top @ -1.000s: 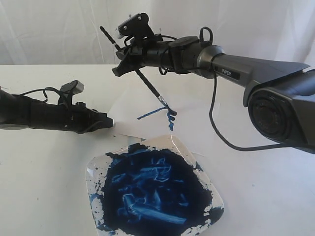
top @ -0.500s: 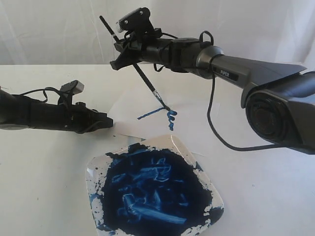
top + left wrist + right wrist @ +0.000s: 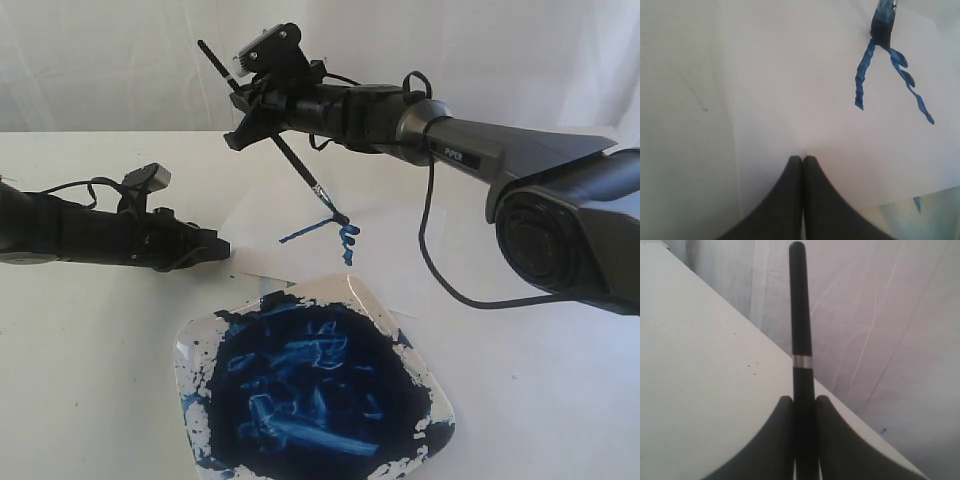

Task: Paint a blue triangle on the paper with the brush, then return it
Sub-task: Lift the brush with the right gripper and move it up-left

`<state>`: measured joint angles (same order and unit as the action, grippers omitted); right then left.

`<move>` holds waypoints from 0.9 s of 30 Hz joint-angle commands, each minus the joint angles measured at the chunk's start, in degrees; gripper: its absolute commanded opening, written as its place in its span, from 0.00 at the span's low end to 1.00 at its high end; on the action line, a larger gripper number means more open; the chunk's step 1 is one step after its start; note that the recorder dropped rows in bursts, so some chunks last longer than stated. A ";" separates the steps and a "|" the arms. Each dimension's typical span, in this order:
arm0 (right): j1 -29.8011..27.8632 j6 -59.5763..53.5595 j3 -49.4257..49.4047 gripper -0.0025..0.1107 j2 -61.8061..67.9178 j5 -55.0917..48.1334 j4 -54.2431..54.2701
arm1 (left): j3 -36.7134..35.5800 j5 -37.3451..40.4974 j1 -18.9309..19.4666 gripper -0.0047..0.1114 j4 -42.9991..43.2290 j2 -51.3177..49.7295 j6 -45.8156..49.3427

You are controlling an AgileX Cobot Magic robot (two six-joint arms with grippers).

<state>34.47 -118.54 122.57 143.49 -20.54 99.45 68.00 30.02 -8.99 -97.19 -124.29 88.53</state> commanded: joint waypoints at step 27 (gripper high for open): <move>-0.27 30.09 0.19 0.02 -7.07 -13.13 -20.05 | 0.09 -0.53 -0.34 0.04 0.66 -0.20 0.16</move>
<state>34.47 -93.71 122.57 137.30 -30.83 84.56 68.00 30.02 -8.99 -97.19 -124.29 88.53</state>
